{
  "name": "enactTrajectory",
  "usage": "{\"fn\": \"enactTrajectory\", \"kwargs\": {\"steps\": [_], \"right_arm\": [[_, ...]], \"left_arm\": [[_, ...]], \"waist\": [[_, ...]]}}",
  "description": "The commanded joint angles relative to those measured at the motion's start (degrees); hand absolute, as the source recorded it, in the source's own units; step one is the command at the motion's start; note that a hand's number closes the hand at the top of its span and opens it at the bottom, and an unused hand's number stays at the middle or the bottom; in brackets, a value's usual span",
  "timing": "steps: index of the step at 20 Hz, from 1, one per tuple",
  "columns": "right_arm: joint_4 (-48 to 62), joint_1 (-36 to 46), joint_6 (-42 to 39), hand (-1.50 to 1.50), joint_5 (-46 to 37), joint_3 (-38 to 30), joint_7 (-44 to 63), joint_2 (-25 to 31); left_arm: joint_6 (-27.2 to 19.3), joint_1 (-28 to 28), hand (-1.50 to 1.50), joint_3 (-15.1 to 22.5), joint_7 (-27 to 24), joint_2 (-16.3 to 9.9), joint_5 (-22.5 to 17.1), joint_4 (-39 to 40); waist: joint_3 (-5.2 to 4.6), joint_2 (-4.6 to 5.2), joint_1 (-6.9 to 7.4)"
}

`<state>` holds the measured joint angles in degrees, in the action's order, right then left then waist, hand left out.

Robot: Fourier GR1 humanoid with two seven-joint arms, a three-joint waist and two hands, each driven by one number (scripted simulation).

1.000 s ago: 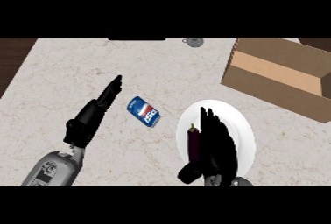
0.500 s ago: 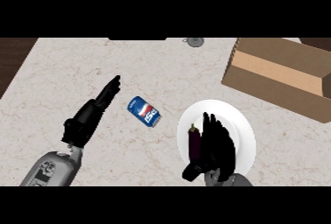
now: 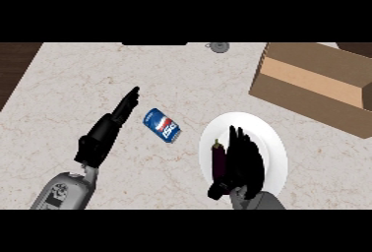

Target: Pick the eggplant from the plate and place it in the cardboard box

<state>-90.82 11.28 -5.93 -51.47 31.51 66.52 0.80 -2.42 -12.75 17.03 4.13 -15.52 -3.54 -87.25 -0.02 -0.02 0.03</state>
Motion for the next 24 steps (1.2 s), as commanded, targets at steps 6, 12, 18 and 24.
{"fn": "enactTrajectory", "kwargs": {"steps": [6,12,18,24], "right_arm": [[3.42,2.82,0.09,-1.50,4.08,0.78,10.47,-0.76],[10.07,2.51,4.31,-1.50,5.33,2.51,8.69,-0.77],[10.72,2.60,2.01,-1.50,5.70,0.50,7.54,-0.77],[16.75,0.73,4.82,-1.50,2.33,-0.12,3.83,-0.77]], "left_arm": [[2.21,-2.01,0.00,-2.41,1.50,0.51,0.65,0.69],[2.80,1.79,0.00,-1.70,-2.64,1.76,2.06,1.26],[3.81,-1.48,0.00,-4.66,-0.73,1.78,2.32,1.35],[4.06,-2.58,0.00,-4.51,-0.01,3.42,3.51,3.38]], "waist": [[0.01,0.06,0.09],[0.01,0.09,0.50],[0.02,0.05,0.20],[0.01,0.15,-0.21]]}}
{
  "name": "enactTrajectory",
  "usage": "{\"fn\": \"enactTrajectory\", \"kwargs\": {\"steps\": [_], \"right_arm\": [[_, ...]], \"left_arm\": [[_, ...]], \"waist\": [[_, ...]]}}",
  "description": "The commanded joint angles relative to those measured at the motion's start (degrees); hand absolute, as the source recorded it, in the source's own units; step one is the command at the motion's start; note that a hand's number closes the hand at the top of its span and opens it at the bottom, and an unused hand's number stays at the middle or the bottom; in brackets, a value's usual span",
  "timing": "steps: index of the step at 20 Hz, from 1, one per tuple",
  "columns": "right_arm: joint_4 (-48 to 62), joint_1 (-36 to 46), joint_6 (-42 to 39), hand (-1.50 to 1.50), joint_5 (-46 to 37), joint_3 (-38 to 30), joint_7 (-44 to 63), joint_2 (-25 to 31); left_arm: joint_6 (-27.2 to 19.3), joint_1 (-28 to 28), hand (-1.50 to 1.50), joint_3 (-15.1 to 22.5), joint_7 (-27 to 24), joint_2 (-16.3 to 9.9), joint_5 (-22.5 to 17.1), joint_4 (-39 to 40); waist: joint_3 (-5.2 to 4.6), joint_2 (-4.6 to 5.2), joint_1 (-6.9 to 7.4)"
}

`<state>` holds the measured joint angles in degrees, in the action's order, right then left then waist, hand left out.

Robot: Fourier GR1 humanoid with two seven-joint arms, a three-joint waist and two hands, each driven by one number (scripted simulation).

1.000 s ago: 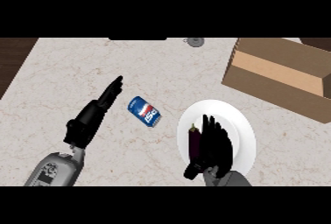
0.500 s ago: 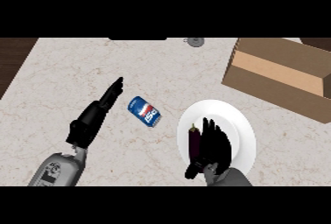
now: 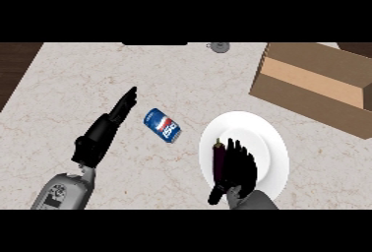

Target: Pick the eggplant from the plate and place it in the cardboard box

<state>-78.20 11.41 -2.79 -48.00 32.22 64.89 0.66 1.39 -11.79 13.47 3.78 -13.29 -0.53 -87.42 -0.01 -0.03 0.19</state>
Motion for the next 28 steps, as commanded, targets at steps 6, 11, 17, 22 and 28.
{"fn": "enactTrajectory", "kwargs": {"steps": [6,11,17,22,28], "right_arm": [[4.23,-0.43,2.03,1.50,0.48,1.18,4.82,-0.62],[7.60,1.74,3.60,1.50,-2.77,2.21,2.56,-0.60],[1.73,2.26,1.93,1.50,-3.28,-2.82,-19.47,13.08],[5.62,9.09,6.96,1.50,-4.47,-7.40,-32.10,19.17],[-2.89,8.99,8.66,1.50,-11.17,-8.66,-27.96,21.44]], "left_arm": [[1.24,-1.38,0.00,-1.16,0.53,2.07,0.93,1.07],[2.62,2.50,0.00,-2.18,-2.02,1.00,0.96,0.34],[1.29,0.37,0.00,-1.93,0.75,3.03,2.07,-0.59],[2.70,1.40,0.00,-2.07,-0.95,2.18,2.36,0.16],[1.95,1.85,0.00,-1.86,2.72,3.07,3.26,-3.82]], "waist": [[0.01,0.05,-0.16],[0.01,0.06,0.20],[0.04,0.00,-0.29],[0.04,0.15,0.17],[0.01,-0.17,-0.10]]}}
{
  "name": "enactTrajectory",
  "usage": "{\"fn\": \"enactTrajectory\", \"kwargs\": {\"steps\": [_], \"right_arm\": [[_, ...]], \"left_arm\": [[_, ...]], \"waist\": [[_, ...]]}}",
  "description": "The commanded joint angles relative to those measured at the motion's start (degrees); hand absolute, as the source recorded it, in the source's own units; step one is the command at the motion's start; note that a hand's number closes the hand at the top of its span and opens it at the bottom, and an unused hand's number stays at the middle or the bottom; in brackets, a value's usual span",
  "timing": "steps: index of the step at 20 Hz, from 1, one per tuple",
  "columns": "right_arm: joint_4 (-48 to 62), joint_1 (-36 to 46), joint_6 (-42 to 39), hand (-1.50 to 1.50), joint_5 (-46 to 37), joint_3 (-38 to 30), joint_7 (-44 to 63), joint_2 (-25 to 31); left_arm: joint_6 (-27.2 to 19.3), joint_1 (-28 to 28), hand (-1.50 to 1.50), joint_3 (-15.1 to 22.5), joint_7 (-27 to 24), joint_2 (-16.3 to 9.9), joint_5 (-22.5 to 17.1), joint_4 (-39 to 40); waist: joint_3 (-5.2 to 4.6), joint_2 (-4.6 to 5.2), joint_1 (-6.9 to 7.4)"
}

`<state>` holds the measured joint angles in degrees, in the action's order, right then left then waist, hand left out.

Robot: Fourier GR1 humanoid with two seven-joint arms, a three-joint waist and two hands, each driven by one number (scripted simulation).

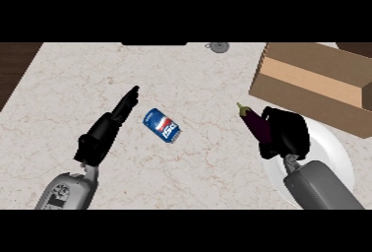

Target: Pick the eggplant from the plate and place it in the cardboard box

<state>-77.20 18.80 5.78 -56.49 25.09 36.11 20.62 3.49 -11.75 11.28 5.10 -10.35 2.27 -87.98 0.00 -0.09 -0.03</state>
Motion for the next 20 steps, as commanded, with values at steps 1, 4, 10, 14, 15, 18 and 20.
{"fn": "enactTrajectory", "kwargs": {"steps": [1,4,10,14,15,18,20], "right_arm": [[-7.35,0.51,0.01,1.50,-3.48,-1.29,1.28,2.14],[-18.19,-1.66,-4.07,1.50,-1.79,-2.52,2.09,3.49],[-36.11,-3.07,-9.90,1.50,-2.09,-2.57,6.81,2.90],[-42.49,-0.07,-13.87,1.50,-4.66,-4.22,13.97,-0.12],[-47.58,-0.76,-18.35,1.50,-2.06,-6.39,14.35,1.75],[-48.11,0.90,-19.12,1.50,-1.44,-10.02,16.44,-0.40],[-46.56,3.38,-21.48,1.50,0.47,-14.81,15.34,0.38]], "left_arm": [[1.29,1.60,0.00,-0.96,1.41,-1.16,-0.55,-2.87],[0.95,-1.64,0.00,-2.49,0.80,-0.27,-0.18,1.36],[1.49,-2.03,0.00,-2.56,0.97,-0.04,0.59,2.16],[3.51,1.52,0.00,-3.03,-1.43,-0.67,-0.81,0.01],[2.74,2.77,0.00,-2.10,-0.95,-0.29,0.53,-1.10],[3.96,1.16,0.00,-3.21,3.82,-1.11,-0.54,-4.56],[3.77,-0.62,0.00,-3.83,-1.85,0.38,0.64,2.13]], "waist": [[-0.01,-0.14,-0.09],[-0.03,-0.11,-0.61],[-0.03,-0.07,-0.66],[-0.04,-0.06,-0.10],[-0.03,-0.12,-0.23],[-0.01,-0.06,0.02],[-0.02,0.07,-0.11]]}}
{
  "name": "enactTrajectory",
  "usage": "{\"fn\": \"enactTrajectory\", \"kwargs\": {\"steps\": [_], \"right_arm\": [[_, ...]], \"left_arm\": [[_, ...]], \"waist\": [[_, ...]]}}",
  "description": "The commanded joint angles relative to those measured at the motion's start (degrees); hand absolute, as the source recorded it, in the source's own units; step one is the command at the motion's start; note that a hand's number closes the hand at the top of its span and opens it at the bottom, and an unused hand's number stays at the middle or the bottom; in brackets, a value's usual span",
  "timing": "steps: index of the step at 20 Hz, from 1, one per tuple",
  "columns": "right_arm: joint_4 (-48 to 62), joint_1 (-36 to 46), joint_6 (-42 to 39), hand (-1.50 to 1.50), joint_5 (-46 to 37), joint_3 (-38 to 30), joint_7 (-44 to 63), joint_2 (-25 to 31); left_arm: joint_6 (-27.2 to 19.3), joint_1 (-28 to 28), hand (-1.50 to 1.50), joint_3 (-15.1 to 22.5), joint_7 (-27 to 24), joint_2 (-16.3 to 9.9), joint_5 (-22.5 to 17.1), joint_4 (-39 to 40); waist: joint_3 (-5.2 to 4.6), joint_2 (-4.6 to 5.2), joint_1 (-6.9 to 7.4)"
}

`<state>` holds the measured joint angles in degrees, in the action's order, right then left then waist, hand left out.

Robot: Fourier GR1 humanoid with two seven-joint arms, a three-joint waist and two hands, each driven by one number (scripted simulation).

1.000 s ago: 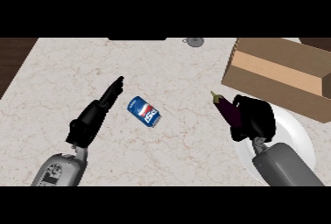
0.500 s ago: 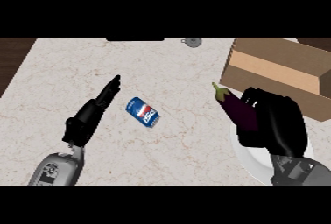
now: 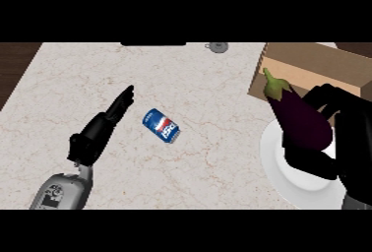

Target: Pick the eggplant from the plate and place it in the cardboard box

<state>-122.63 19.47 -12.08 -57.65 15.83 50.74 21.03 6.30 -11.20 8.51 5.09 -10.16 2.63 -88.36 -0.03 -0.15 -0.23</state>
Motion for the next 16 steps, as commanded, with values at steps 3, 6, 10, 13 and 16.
{"fn": "enactTrajectory", "kwargs": {"steps": [3,6,10,13,16], "right_arm": [[-0.13,8.26,-7.27,1.50,4.74,-11.84,1.56,1.39],[3.21,3.65,-3.20,1.50,2.37,-13.66,-3.57,1.90],[14.82,13.04,-2.15,1.50,5.41,-18.92,-7.15,2.90],[17.92,14.62,-1.37,1.50,6.19,-21.41,-9.39,3.06],[23.20,16.51,0.99,1.50,6.25,-22.09,-11.04,2.01]], "left_arm": [[-1.31,0.98,0.00,2.28,-1.01,2.61,3.25,0.36],[0.65,2.12,0.00,-0.10,-1.73,1.18,2.19,-0.57],[2.93,-0.86,0.00,-3.31,-5.09,0.10,0.27,5.18],[2.32,-0.12,0.00,-1.99,-0.27,1.51,1.13,0.07],[1.72,2.10,0.00,-0.77,-1.32,2.37,2.72,-1.43]], "waist": [[0.00,0.13,0.30],[0.03,0.12,0.27],[0.01,0.29,0.43],[0.03,0.16,0.47],[0.03,0.18,0.57]]}}
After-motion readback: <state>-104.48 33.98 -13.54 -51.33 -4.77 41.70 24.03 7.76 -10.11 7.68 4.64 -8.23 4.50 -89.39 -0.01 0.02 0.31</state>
